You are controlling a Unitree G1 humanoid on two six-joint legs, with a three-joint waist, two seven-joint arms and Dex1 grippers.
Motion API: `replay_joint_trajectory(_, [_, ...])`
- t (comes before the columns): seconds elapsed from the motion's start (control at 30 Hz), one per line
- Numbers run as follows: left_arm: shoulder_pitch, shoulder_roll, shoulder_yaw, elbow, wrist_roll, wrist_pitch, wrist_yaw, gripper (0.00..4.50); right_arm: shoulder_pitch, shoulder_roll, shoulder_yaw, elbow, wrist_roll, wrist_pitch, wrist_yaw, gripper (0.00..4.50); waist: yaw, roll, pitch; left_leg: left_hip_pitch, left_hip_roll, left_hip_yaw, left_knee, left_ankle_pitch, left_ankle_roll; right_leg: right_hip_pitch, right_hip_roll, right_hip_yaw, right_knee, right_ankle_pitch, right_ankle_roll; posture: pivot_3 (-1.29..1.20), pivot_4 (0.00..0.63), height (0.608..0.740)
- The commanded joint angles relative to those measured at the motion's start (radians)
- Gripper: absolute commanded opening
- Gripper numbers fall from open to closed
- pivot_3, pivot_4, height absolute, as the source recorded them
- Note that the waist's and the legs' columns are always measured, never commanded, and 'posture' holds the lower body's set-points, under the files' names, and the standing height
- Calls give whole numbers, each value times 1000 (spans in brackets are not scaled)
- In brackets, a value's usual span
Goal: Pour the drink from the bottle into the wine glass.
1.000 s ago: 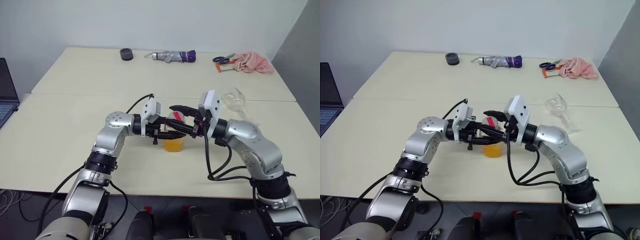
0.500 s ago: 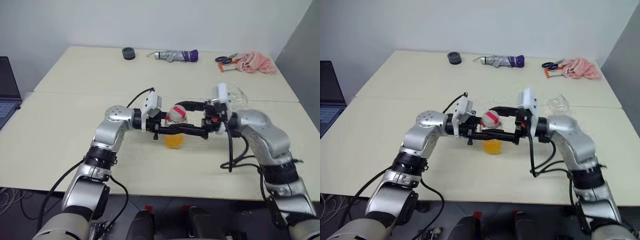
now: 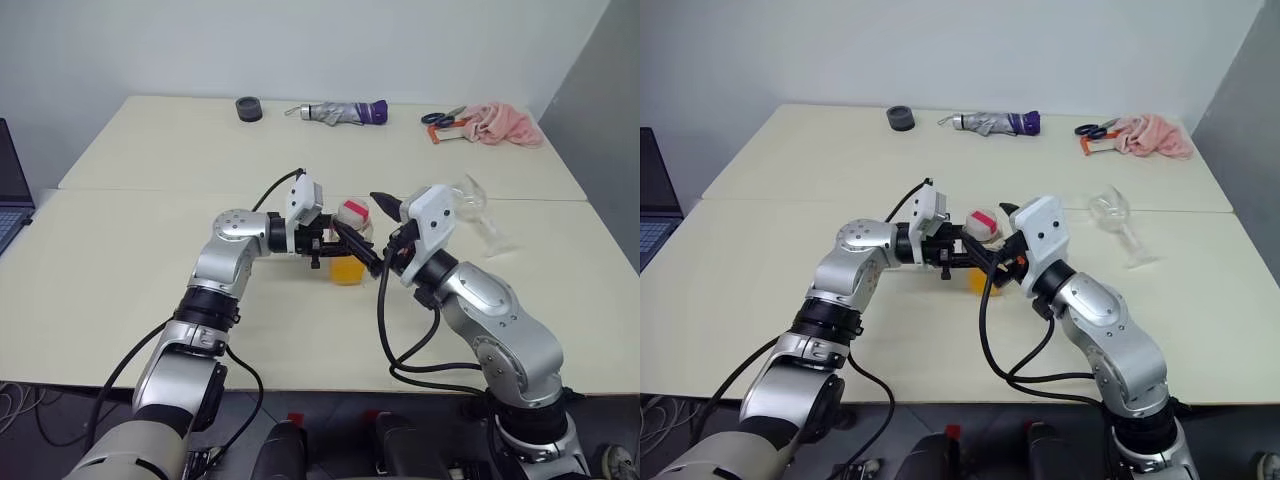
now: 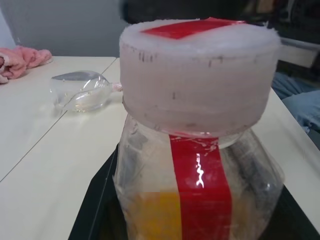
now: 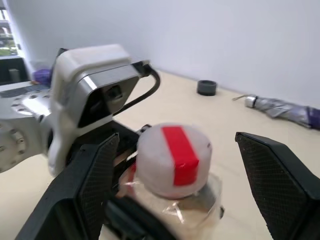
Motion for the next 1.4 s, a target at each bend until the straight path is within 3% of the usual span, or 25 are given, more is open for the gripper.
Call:
replay_joint_trajectory(0.03, [-38,-3,3,6,6,-42,-10,1787,-18,14,3,-51,7,18,-10,3968,0,0,0,0,0,0,0,0,0,0,0,0,0,0,0,0,150,740])
replay_joint_trajectory(0.57, [-51,-15,7,30,25,-76,6,1787,-52,62,26,40,-61,12,-56,3968,0,0,0,0,0,0,0,0,0,0,0,0,0,0,0,0,150,740])
replay_joint_trajectory(0.67, [-46,-15,7,21,23,-69,8,1787,-46,72,24,41,-67,-12,-55,3353,0,0,0,0,0,0,0,0,0,0,0,0,0,0,0,0,150,740])
replay_joint_trajectory(0.8, [-40,-14,7,12,20,-62,7,1787,-32,64,32,40,-76,-36,-34,1952,0,0,0,0,0,0,0,0,0,0,0,0,0,0,0,0,150,740])
replay_joint_trajectory(0.93, [-36,-16,9,6,14,-54,4,1787,-21,42,43,58,-63,-69,20,1875,0,0,0,0,0,0,0,0,0,0,0,0,0,0,0,0,150,740])
replay_joint_trajectory(1.03, [-33,-14,8,-8,-1,-32,-16,1786,-53,-12,53,123,-24,-145,168,1875,0,0,0,0,0,0,0,0,0,0,0,0,0,0,0,0,150,740])
replay_joint_trajectory(1.13, [-33,-1,2,-29,-18,-1,-60,1786,-122,-114,24,242,108,-229,494,1875,-3,0,0,0,0,1,0,0,0,0,0,0,0,0,0,0,150,740])
replay_joint_trajectory(1.23, [-40,20,-7,-48,-22,16,-114,1785,-268,-256,53,437,135,-273,823,1875,-6,2,2,0,-1,1,0,0,0,0,0,0,0,0,0,0,150,740])
replay_joint_trajectory(1.4, [-51,26,-4,-56,-12,7,-120,1783,-403,-268,22,652,168,-239,955,1875,-8,2,2,1,1,0,-1,0,1,0,1,-1,0,0,-1,0,150,740])
